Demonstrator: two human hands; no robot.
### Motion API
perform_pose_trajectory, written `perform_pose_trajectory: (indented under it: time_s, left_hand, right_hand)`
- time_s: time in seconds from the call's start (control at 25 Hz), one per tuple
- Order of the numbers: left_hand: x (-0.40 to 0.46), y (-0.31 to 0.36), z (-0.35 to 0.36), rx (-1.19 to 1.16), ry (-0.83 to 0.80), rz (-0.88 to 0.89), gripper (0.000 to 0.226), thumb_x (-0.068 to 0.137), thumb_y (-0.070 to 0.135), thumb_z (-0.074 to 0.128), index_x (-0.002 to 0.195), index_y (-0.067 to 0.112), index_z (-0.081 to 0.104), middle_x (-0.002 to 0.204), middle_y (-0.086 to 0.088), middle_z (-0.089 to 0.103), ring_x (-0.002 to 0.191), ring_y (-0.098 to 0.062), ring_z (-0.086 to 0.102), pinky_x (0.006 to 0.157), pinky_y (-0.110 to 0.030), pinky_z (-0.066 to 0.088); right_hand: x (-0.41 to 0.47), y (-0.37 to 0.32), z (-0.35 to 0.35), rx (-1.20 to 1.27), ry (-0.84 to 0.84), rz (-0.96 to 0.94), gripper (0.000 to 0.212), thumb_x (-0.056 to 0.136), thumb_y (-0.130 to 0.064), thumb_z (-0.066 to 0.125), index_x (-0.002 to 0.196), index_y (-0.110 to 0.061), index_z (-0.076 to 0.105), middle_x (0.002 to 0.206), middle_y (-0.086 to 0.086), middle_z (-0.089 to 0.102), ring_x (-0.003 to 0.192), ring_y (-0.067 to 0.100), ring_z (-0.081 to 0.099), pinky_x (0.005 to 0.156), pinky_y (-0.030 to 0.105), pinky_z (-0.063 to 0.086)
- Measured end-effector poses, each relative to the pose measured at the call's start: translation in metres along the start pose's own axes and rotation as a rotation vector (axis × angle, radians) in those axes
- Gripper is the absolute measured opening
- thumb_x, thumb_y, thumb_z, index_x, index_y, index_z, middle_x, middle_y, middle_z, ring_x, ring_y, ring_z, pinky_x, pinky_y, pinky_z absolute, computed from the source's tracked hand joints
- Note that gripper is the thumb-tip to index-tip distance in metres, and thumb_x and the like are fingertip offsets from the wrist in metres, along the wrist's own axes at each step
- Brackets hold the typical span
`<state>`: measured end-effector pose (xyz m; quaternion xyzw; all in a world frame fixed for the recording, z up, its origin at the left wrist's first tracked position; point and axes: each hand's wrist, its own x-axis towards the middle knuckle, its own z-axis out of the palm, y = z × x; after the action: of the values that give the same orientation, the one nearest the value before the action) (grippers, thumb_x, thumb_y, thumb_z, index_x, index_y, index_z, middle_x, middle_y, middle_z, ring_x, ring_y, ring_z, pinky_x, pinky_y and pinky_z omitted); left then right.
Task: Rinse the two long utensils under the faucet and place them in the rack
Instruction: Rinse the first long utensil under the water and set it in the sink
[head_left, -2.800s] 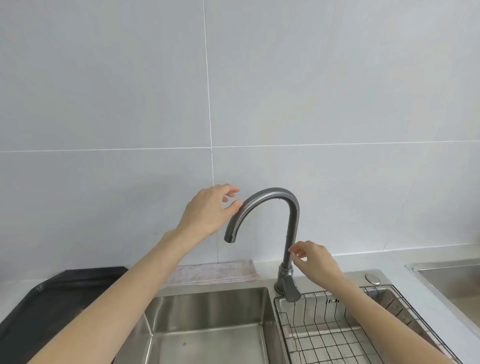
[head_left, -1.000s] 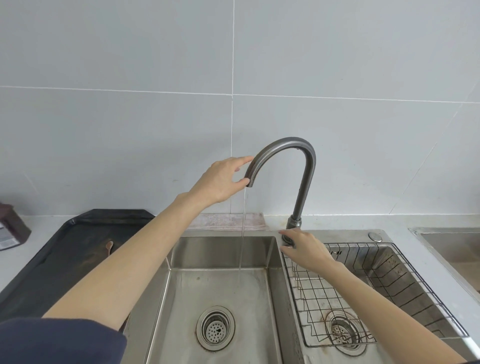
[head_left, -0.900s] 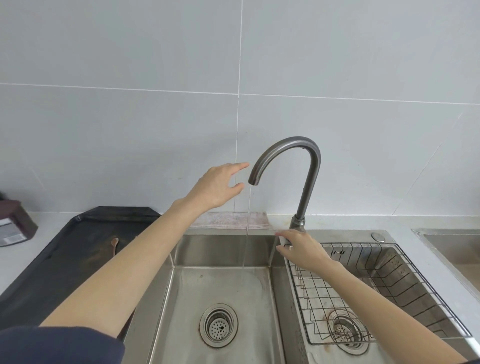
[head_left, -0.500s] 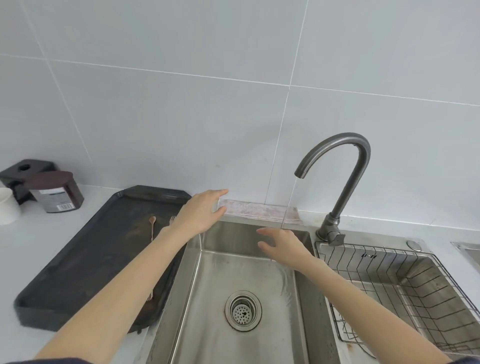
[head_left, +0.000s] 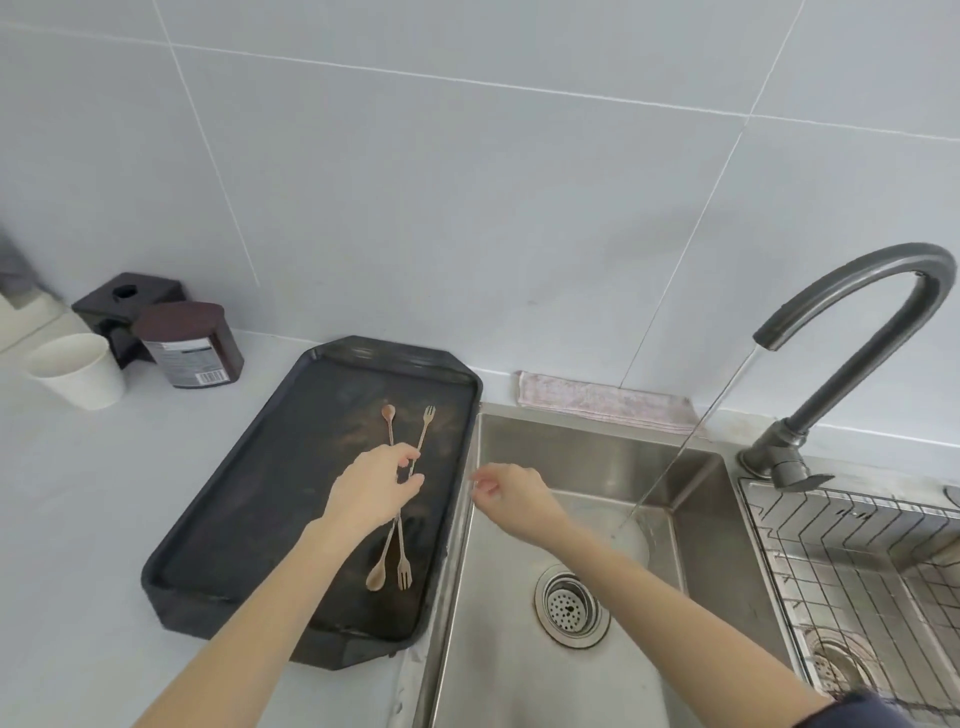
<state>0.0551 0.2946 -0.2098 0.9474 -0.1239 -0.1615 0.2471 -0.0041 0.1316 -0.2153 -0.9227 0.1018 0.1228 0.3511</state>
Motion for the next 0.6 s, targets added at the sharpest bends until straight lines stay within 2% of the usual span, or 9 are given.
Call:
perform_pose_trajectory:
  time_s: [0.16,0.32,0.48,0.6]
  left_hand:
    - [0.009,-0.033,0.016,0.0,-0.065,-0.108,0.031,0.089,0.029,0.056,0.116,0.016,0.057,0.118,-0.006,0.065,0.101,-0.021,0.063,0.09,-0.031,0.05]
    - [0.02,-0.046,0.032,-0.032,-0.082,-0.186,0.024,0.089,0.031,0.055,0.105,0.014,0.06,0.109,-0.005,0.068,0.096,-0.022,0.062,0.084,-0.032,0.049]
    - [0.034,-0.043,0.04,-0.032,-0.051,-0.254,0.018,0.089,0.033,0.054,0.087,0.015,0.054,0.098,-0.007,0.067,0.082,-0.02,0.058,0.073,-0.032,0.045]
    - [0.042,-0.04,0.043,-0.007,-0.045,-0.291,0.025,0.089,0.033,0.054,0.097,0.011,0.06,0.105,-0.011,0.067,0.095,-0.028,0.062,0.079,-0.035,0.049]
  right_hand:
    - [0.019,-0.019,0.03,0.027,-0.071,0.052,0.033,0.091,-0.015,0.047,0.122,-0.011,0.057,0.12,0.01,0.066,0.116,0.024,0.056,0.1,0.028,0.041]
    - [0.034,-0.028,0.051,-0.007,-0.125,0.114,0.03,0.09,-0.017,0.048,0.117,-0.011,0.061,0.122,0.011,0.064,0.115,0.029,0.057,0.101,0.034,0.046]
    - [0.041,-0.032,0.07,-0.184,-0.159,0.156,0.024,0.088,-0.028,0.052,0.098,-0.012,0.066,0.106,0.014,0.069,0.101,0.032,0.063,0.086,0.037,0.053]
    - [0.043,-0.035,0.082,-0.304,-0.152,0.115,0.024,0.087,-0.034,0.055,0.088,-0.011,0.063,0.102,0.013,0.07,0.098,0.031,0.063,0.079,0.034,0.048]
